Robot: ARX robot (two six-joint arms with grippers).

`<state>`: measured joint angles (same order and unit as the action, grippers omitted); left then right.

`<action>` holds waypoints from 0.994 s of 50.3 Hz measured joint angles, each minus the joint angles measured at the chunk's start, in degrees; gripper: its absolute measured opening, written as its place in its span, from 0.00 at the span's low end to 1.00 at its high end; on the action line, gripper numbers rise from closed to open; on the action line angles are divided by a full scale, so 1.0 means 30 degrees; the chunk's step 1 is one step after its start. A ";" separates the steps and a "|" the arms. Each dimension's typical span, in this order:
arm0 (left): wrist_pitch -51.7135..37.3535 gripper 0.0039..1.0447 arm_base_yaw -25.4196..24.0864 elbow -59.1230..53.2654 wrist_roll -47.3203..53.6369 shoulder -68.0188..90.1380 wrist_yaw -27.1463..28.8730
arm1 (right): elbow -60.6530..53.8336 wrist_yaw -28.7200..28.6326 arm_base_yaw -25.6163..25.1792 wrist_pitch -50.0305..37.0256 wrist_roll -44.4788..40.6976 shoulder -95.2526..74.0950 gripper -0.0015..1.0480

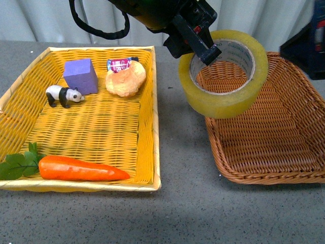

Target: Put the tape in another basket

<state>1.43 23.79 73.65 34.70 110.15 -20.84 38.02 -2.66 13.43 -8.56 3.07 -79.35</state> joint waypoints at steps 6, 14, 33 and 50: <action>0.0000 0.14 -0.0007 0.0000 0.0000 0.0000 0.0015 | 0.1311 0.0546 0.0838 -0.0095 -0.0080 -0.1909 0.91; 0.0000 0.14 -0.0015 0.0000 0.0000 0.0000 0.0029 | 0.2674 0.0321 0.1319 0.0291 -0.0058 -0.3526 0.91; 0.0000 0.14 -0.0007 0.0000 -0.0007 0.0000 0.0022 | 0.3687 0.1428 0.1523 0.0401 0.0240 -0.5333 0.91; 0.0000 0.14 0.0007 0.0000 -0.0029 0.0000 0.0015 | 0.4058 0.1355 0.1661 0.1107 0.1464 -0.5399 0.51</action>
<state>1.43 23.81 73.65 34.61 110.15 -20.80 50.19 1.41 18.41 -5.23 7.46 -95.55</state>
